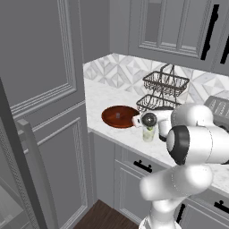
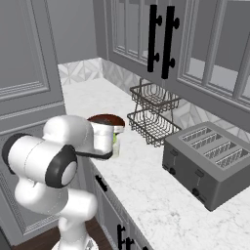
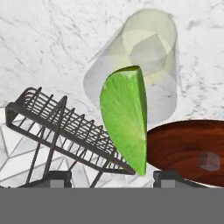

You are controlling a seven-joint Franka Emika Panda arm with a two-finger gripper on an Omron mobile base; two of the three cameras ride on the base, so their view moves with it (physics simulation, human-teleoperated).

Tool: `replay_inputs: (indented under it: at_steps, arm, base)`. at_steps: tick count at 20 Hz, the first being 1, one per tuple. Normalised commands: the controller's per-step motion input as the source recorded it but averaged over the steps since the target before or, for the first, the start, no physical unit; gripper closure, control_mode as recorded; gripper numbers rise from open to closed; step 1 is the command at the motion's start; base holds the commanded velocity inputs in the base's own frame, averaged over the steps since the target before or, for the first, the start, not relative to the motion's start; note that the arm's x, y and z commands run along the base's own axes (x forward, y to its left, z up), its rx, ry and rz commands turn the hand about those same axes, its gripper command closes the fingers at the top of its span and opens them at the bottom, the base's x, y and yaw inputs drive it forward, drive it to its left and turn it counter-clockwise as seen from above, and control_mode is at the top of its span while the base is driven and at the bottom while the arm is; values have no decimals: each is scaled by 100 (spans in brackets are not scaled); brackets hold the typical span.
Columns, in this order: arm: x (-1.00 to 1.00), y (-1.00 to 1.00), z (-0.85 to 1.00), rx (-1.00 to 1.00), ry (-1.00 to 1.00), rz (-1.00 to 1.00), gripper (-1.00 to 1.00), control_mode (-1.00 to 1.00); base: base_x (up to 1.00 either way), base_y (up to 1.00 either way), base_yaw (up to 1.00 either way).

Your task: Grab a lemon wedge from the fridge and one ice cube from the ice bowl, and put them in the glass of lemonade.

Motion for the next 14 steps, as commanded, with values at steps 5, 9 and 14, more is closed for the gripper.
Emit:
replay_inputs:
  at_steps: [5, 9, 14]
  arm:
    - [-27, 18, 22, -5, -15, -9, -100, -100]
    - [-43, 9, 39, -3, -15, -10, -100, -100]
    - [-53, 25, 84, -1, -16, -9, -100, -100]
  base:
    - [0, 0, 0]
    - [0, 0, 0]
    - [0, 0, 0]
